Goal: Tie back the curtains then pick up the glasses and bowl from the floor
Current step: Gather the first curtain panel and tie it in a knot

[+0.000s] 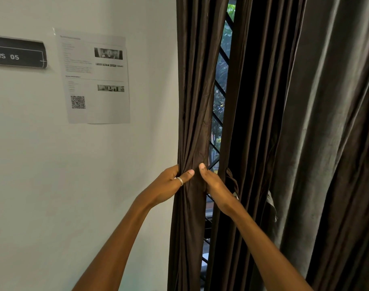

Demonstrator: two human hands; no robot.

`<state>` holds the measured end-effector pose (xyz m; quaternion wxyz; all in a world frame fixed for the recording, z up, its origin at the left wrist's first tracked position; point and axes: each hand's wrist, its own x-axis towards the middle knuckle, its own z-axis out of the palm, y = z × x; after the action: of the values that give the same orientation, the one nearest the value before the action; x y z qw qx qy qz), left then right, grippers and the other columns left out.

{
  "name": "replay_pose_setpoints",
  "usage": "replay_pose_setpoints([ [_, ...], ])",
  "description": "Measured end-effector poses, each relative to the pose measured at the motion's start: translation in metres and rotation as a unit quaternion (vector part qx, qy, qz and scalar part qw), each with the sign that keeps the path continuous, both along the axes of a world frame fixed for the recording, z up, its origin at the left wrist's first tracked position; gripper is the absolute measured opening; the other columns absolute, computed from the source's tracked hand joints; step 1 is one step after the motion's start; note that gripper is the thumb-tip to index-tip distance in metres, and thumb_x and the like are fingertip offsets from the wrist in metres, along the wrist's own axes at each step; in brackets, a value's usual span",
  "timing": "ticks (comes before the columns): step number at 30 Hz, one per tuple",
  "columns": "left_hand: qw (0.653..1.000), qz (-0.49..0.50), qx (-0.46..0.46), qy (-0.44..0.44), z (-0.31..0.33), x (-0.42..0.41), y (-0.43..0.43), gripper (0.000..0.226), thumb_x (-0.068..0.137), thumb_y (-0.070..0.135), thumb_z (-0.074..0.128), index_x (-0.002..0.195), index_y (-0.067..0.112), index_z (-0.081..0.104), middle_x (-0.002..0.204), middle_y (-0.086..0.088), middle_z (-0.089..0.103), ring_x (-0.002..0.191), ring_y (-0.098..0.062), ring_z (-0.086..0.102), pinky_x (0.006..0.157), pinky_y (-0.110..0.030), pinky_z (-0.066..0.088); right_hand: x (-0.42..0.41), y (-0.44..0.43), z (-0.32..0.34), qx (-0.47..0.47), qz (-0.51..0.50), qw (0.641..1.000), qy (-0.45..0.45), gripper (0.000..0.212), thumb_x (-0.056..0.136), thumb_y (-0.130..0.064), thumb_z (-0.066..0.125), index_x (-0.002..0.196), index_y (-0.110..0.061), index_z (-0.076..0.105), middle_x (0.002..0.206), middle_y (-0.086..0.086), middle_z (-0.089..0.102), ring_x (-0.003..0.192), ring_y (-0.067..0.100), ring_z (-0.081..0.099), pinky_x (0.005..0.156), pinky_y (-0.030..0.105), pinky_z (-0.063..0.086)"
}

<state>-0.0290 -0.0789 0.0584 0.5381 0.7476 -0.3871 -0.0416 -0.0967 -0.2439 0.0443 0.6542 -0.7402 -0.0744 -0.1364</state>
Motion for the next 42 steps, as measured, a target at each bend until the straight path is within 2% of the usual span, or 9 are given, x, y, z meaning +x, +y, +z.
replay_pose_setpoints([
  [3, 1.0, 0.004, 0.02, -0.013, 0.004, 0.001, 0.004, 0.055, 0.095, 0.051, 0.05, 0.143, 0.024, 0.049, 0.135, 0.004, 0.061, 0.122, -0.013, 0.059, 0.108, -0.035, 0.047, -0.001, 0.001, 0.006, -0.003, -0.004, 1.0, -0.007, 0.051, 0.092, -0.057, 0.045, 0.128, -0.025, 0.061, 0.127, -0.005, 0.068, 0.118, 0.01, 0.065, 0.102, 0.028, 0.051],
  [7, 0.999, 0.02, 0.029, -0.029, 0.006, 0.001, 0.007, 0.046, 0.1, 0.041, 0.05, 0.142, 0.024, 0.048, 0.131, 0.008, 0.061, 0.114, -0.008, 0.06, 0.096, -0.02, 0.05, -0.004, -0.003, 0.013, -0.041, 0.002, 0.999, -0.015, 0.05, 0.101, -0.047, 0.042, 0.13, -0.012, 0.063, 0.122, -0.001, 0.072, 0.114, 0.011, 0.067, 0.094, 0.022, 0.054],
  [13, 0.995, 0.073, 0.047, -0.052, 0.002, 0.011, 0.006, 0.061, 0.092, 0.053, 0.056, 0.145, 0.025, 0.046, 0.137, 0.003, 0.06, 0.121, -0.02, 0.06, 0.105, -0.04, 0.05, 0.005, -0.014, 0.014, -0.14, -0.053, 0.988, -0.038, 0.038, 0.104, -0.039, 0.047, 0.112, -0.012, 0.072, 0.108, -0.002, 0.076, 0.104, 0.012, 0.071, 0.095, 0.029, 0.054],
  [16, 0.986, 0.135, 0.041, -0.092, 0.005, 0.012, 0.002, 0.058, 0.089, 0.048, 0.065, 0.139, 0.021, 0.051, 0.133, 0.0, 0.058, 0.113, -0.021, 0.062, 0.095, -0.034, 0.055, 0.004, -0.015, 0.015, -0.247, -0.127, 0.96, -0.041, 0.038, 0.102, -0.048, 0.046, 0.083, -0.024, 0.068, 0.075, -0.015, 0.071, 0.073, -0.001, 0.067, 0.075, 0.03, 0.055],
  [20, 0.974, 0.19, 0.011, -0.124, 0.002, 0.014, -0.007, 0.067, 0.084, 0.042, 0.075, 0.139, 0.019, 0.044, 0.135, -0.001, 0.044, 0.111, -0.019, 0.057, 0.086, -0.021, 0.048, 0.006, -0.015, 0.016, -0.351, -0.214, 0.909, -0.068, 0.056, 0.099, -0.058, 0.043, 0.071, -0.013, 0.06, 0.061, 0.006, 0.06, 0.056, 0.021, 0.059, 0.057, 0.044, 0.049],
  [27, 0.944, 0.23, -0.096, -0.214, -0.012, 0.008, -0.011, 0.032, 0.081, 0.025, 0.08, 0.086, 0.02, 0.049, 0.088, 0.007, 0.047, 0.074, -0.009, 0.052, 0.066, -0.009, 0.046, 0.008, -0.021, 0.022, -0.399, -0.258, 0.875, -0.087, 0.052, 0.099, -0.051, 0.052, 0.065, -0.012, 0.057, 0.054, 0.003, 0.054, 0.048, 0.016, 0.052, 0.055, 0.044, 0.049],
  [34, 0.946, 0.182, -0.096, -0.25, -0.008, 0.01, 0.0, 0.02, 0.085, 0.01, 0.075, 0.087, 0.028, 0.066, 0.088, 0.012, 0.058, 0.083, -0.004, 0.06, 0.074, -0.006, 0.047, 0.002, -0.025, 0.031, -0.312, -0.248, 0.917, -0.003, 0.01, 0.094, -0.035, 0.066, 0.095, -0.025, 0.063, 0.065, -0.005, 0.069, 0.068, 0.007, 0.068, 0.07, 0.03, 0.057],
  [38, 0.943, 0.193, -0.064, -0.265, -0.005, 0.014, 0.003, 0.019, 0.087, 0.005, 0.071, 0.094, 0.021, 0.079, 0.088, 0.012, 0.054, 0.082, -0.006, 0.058, 0.072, -0.004, 0.046, -0.005, -0.021, 0.034, -0.203, -0.235, 0.95, 0.02, 0.011, 0.092, -0.028, 0.07, 0.098, -0.022, 0.062, 0.066, -0.003, 0.072, 0.07, 0.011, 0.07, 0.066, 0.028, 0.053],
  [42, 0.936, 0.232, 0.007, -0.265, -0.002, 0.015, 0.0, 0.021, 0.091, 0.01, 0.068, 0.102, 0.024, 0.079, 0.088, 0.008, 0.059, 0.075, -0.007, 0.055, 0.071, -0.008, 0.044, -0.009, -0.015, 0.037, -0.107, -0.188, 0.974, 0.066, 0.004, 0.093, -0.022, 0.069, 0.094, -0.021, 0.072, 0.082, 0.002, 0.077, 0.079, 0.02, 0.068, 0.075, 0.035, 0.053],
])
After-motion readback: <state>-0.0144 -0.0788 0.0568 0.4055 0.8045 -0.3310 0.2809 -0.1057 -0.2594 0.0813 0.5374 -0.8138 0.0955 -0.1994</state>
